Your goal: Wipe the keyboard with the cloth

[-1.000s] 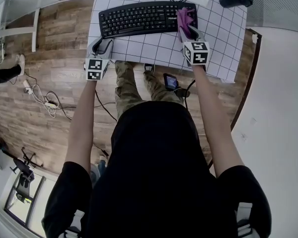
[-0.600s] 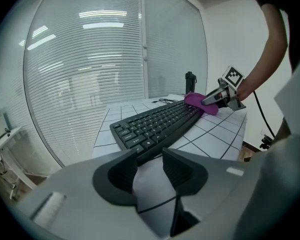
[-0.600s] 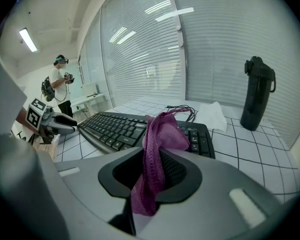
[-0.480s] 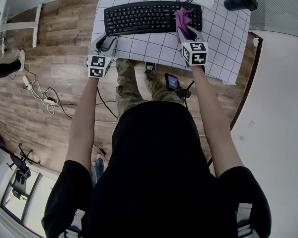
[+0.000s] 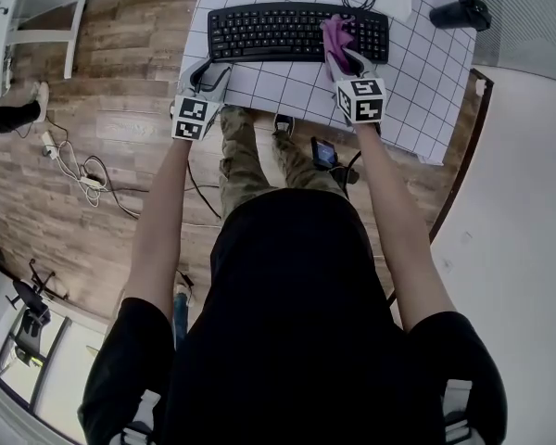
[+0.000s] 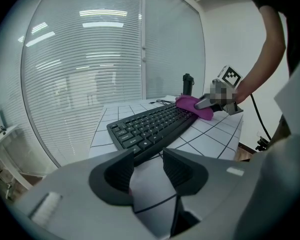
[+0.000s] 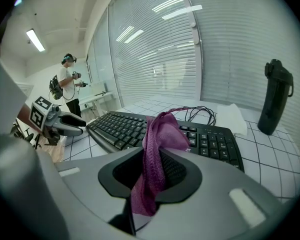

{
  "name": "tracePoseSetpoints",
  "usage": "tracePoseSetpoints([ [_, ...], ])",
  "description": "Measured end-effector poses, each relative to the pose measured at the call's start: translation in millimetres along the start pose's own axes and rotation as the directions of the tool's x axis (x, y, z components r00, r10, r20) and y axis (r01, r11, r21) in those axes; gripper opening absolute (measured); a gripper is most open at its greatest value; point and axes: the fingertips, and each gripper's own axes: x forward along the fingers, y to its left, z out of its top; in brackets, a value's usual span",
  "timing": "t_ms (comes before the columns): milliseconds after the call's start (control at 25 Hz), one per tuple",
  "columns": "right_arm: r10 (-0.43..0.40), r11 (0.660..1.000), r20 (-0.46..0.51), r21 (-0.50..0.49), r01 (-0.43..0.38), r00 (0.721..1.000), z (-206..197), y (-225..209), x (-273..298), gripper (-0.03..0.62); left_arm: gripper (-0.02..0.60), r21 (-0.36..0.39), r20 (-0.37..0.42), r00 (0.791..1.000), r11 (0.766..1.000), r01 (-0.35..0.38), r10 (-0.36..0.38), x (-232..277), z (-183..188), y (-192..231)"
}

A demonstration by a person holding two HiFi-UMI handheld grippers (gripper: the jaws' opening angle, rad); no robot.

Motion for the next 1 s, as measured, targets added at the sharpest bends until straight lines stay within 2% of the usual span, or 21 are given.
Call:
tracePoseSetpoints([
  [160, 0.011, 1.0, -0.003, -0.007, -0.011, 1.0, 2.7, 6.5, 3.6, 0.1, 0.158, 0.014, -0.002, 1.0, 1.0, -0.006, 0.006, 0.5, -1.1, 0.0],
  [1000, 0.098, 0.994, -0.02, -0.052, -0.099, 0.995, 14.9, 47.6, 26.8, 0.1, 0.158, -0.018, 0.003, 1.0, 1.0, -0.006, 0.006, 0.7, 0.0, 2.2],
])
